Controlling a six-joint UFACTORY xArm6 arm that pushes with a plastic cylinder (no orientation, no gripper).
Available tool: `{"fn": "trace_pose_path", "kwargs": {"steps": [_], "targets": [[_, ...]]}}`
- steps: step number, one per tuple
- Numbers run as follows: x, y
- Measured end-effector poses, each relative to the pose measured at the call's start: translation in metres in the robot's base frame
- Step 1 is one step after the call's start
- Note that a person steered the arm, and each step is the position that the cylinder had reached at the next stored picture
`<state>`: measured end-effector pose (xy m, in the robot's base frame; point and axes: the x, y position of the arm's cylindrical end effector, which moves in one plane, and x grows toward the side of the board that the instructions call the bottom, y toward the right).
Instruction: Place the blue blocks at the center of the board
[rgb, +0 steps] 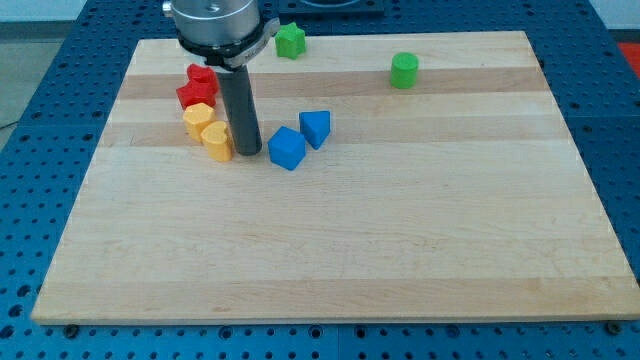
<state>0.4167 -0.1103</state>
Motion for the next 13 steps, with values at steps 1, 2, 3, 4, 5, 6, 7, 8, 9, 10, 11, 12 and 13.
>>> {"fn": "trace_pose_path", "kwargs": {"steps": [1,2,3,4,5,6,7,8,9,10,11,12,13], "targets": [[0.0,-0.019],[0.0,-0.025],[0.003,-0.007],[0.004,0.007],[0.004,0.007],[0.005,0.008],[0.019,0.044],[0.021,0.067],[0.034,0.067],[0.049,0.067],[0.033,0.061],[-0.003,0.06],[-0.047,0.056]]}}
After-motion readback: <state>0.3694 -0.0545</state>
